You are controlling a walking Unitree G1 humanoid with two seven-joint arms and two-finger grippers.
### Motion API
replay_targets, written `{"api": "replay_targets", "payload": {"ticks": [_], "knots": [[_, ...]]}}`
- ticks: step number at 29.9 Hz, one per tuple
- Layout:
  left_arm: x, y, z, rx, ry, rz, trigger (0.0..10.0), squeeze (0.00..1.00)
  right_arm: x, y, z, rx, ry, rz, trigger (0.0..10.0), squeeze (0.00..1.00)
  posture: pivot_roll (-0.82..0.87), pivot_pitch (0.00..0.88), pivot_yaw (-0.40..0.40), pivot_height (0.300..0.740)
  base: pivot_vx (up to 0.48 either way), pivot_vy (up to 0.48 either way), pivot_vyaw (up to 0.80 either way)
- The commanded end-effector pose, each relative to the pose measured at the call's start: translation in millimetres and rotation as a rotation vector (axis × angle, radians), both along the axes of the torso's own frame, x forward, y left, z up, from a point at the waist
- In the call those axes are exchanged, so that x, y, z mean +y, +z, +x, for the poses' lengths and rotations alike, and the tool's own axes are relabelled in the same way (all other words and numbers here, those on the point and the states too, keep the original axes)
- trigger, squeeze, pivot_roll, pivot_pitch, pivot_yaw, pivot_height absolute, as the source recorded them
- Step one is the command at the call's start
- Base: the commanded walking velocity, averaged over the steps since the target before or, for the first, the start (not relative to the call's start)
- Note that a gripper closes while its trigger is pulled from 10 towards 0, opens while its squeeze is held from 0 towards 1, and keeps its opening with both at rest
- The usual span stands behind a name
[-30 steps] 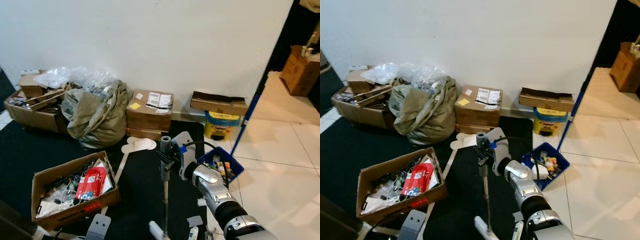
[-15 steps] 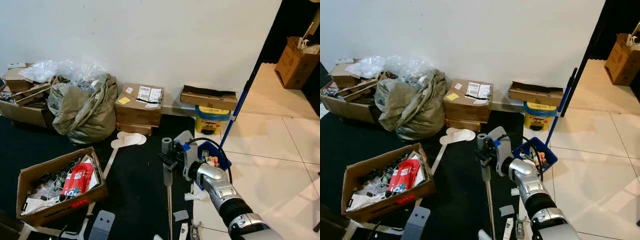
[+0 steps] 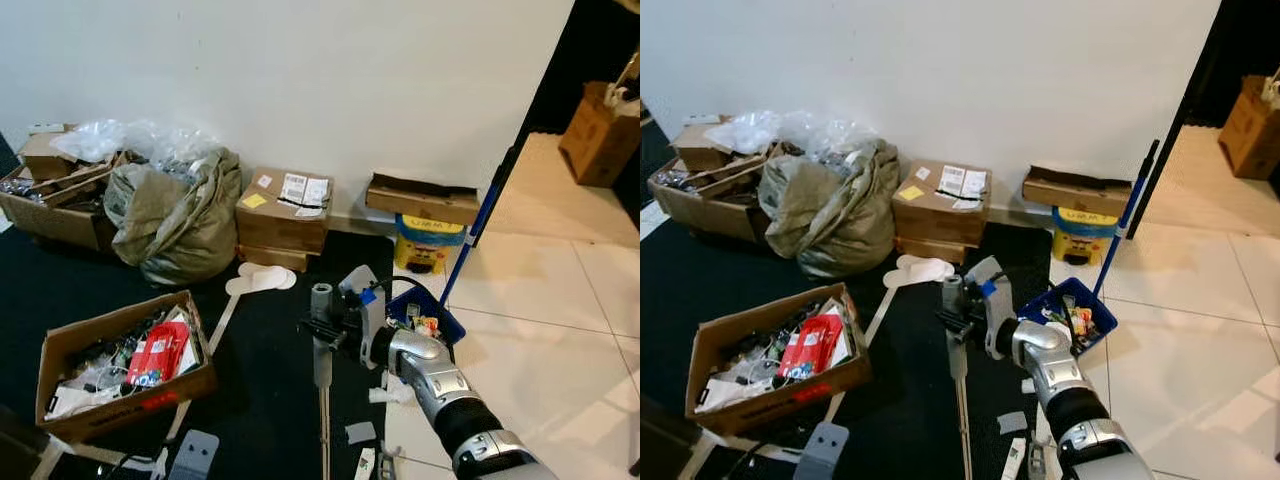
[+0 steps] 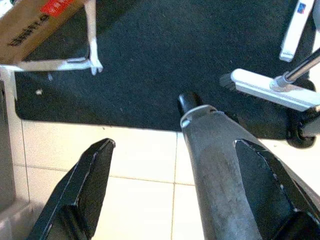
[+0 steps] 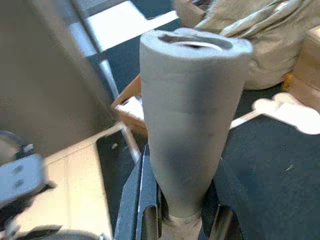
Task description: Sweep floor
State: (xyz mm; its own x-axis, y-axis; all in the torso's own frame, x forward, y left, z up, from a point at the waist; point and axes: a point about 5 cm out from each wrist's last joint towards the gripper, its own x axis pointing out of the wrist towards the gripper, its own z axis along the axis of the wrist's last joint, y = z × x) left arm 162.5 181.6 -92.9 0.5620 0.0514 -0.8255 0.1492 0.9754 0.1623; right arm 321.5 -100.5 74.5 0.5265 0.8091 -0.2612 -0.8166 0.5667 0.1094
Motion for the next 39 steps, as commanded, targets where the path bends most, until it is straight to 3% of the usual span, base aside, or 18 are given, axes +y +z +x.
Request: {"api": "replay_targets", "payload": {"ticks": [1,6,12,17,19,26,30,31,33,39], "knots": [[-0.6,-1.1,-2.5,0.005,0.012,-0.002,10.0,0.00,-4.5,-9.1,-8.0,0.065,0.056,-0.057,10.0,0.00,-0.08,0.067,0.007,0.740,0.000,0.000,0.00],[-1.1,-1.3,-2.6,0.007,0.011,-0.001,10.0,0.00,-8.2,-9.9,-9.7,0.084,0.087,-0.095,10.0,0.00,-0.09,0.068,0.004,0.740,0.000,0.000,0.00],[-1.7,-1.3,-2.5,0.006,0.003,-0.002,10.0,0.00,-10.9,-4.4,-4.2,0.034,0.057,-0.094,10.0,0.00,-0.09,0.052,-0.006,0.740,0.000,0.000,0.00],[-1.3,-1.4,-3.1,0.007,-0.001,0.002,10.0,0.00,-12.0,-11.3,-6.3,0.030,0.059,-0.157,10.0,0.00,-0.08,0.051,-0.007,0.740,0.000,0.000,0.00],[0.4,-1.8,-4.6,0.007,0.000,0.010,10.0,0.00,-16.0,-14.6,-5.1,0.014,0.035,-0.231,10.0,0.00,-0.08,0.064,-0.008,0.740,0.000,0.000,0.00],[3.7,-3.2,-9.6,0.013,0.002,0.017,10.0,0.00,-21.4,-12.6,-0.5,-0.022,-0.005,-0.296,10.0,0.00,-0.08,0.077,-0.009,0.740,0.000,0.000,0.00],[4.4,-4.1,-12.6,0.016,0.009,0.010,10.0,0.00,-20.5,-10.2,1.9,-0.048,-0.022,-0.296,10.0,0.00,-0.08,0.092,-0.011,0.740,0.000,0.000,0.00],[4.6,-5.8,-18.1,0.021,0.004,0.009,10.0,0.00,-14.5,-11.4,2.1,-0.053,-0.028,-0.241,10.0,0.00,-0.08,0.114,-0.012,0.740,0.000,-0.416,0.00],[4.6,-5.8,-18.1,0.021,0.004,0.009,10.0,0.00,-14.5,-11.4,2.1,-0.053,-0.028,-0.241,10.0,0.00,-0.08,0.114,-0.012,0.740,0.000,-0.416,0.00],[7.5,-9.0,-30.8,0.023,0.039,0.018,10.0,0.00,-11.2,-12.0,-1.5,-0.106,0.066,-0.250,10.0,0.00,-0.06,0.190,-0.018,0.740,0.000,-0.072,0.00]]}}
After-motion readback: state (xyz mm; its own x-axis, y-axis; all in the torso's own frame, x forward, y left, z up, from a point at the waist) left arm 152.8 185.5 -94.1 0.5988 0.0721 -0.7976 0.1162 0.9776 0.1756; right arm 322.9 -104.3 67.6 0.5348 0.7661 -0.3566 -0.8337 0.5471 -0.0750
